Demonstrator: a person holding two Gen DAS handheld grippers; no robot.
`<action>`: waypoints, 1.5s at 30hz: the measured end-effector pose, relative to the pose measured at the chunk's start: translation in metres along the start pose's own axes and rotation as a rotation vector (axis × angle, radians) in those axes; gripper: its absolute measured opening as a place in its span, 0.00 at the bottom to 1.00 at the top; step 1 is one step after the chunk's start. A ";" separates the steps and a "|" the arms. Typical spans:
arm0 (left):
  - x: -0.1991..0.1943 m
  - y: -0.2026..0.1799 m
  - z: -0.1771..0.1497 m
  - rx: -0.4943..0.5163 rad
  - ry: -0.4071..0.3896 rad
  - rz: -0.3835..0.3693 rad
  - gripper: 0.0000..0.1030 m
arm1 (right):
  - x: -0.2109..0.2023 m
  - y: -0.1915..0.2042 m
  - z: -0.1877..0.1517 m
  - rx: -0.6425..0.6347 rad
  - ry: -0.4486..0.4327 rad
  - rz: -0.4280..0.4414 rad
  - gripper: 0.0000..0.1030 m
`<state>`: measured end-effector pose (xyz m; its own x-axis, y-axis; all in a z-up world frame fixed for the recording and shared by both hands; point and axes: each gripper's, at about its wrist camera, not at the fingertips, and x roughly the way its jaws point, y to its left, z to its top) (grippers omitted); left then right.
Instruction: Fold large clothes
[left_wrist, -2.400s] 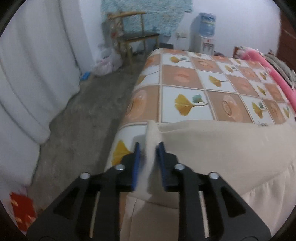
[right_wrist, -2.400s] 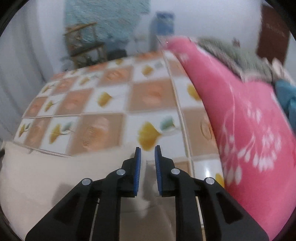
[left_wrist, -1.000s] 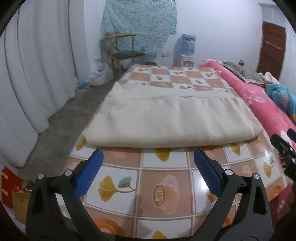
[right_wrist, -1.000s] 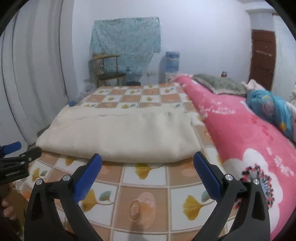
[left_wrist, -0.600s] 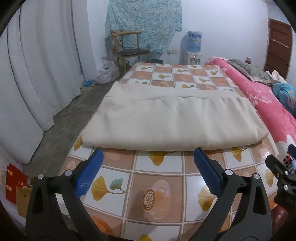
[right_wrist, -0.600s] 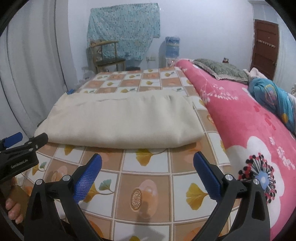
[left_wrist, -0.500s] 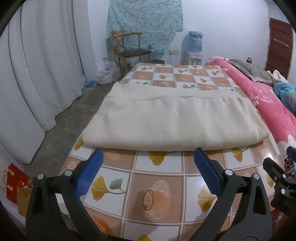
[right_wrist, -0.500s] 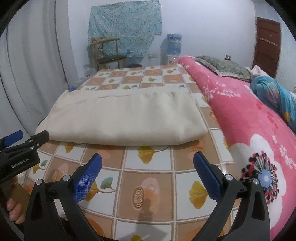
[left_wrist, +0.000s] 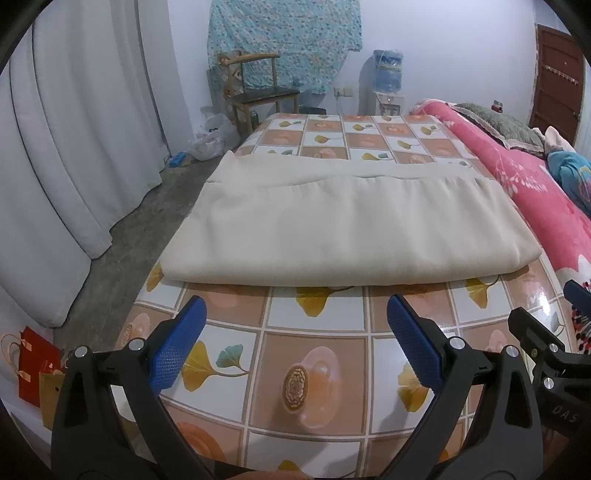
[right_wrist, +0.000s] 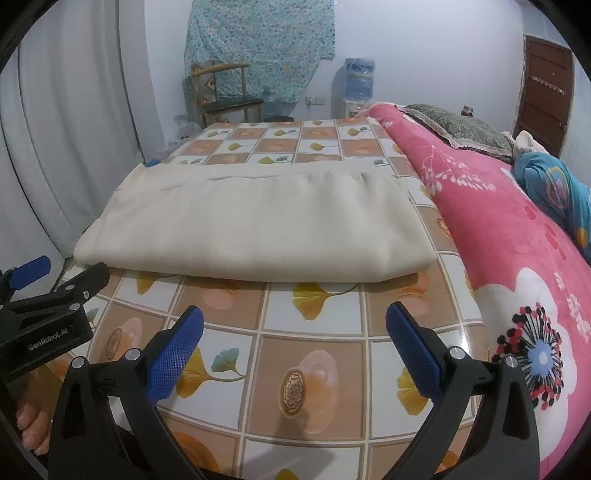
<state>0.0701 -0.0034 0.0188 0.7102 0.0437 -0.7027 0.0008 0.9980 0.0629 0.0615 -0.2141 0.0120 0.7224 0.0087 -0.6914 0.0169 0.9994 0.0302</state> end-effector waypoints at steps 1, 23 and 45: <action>0.000 0.000 0.000 -0.002 0.000 -0.004 0.92 | 0.000 0.000 0.000 0.001 -0.001 -0.002 0.93; -0.001 -0.005 -0.005 -0.002 0.013 -0.026 0.92 | -0.003 -0.004 0.002 -0.005 0.005 -0.011 0.93; -0.001 -0.008 -0.004 -0.003 0.015 -0.029 0.92 | 0.001 -0.005 0.001 -0.005 0.014 -0.014 0.93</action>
<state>0.0660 -0.0109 0.0162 0.6990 0.0157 -0.7150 0.0186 0.9990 0.0402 0.0627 -0.2195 0.0123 0.7122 -0.0048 -0.7019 0.0235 0.9996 0.0170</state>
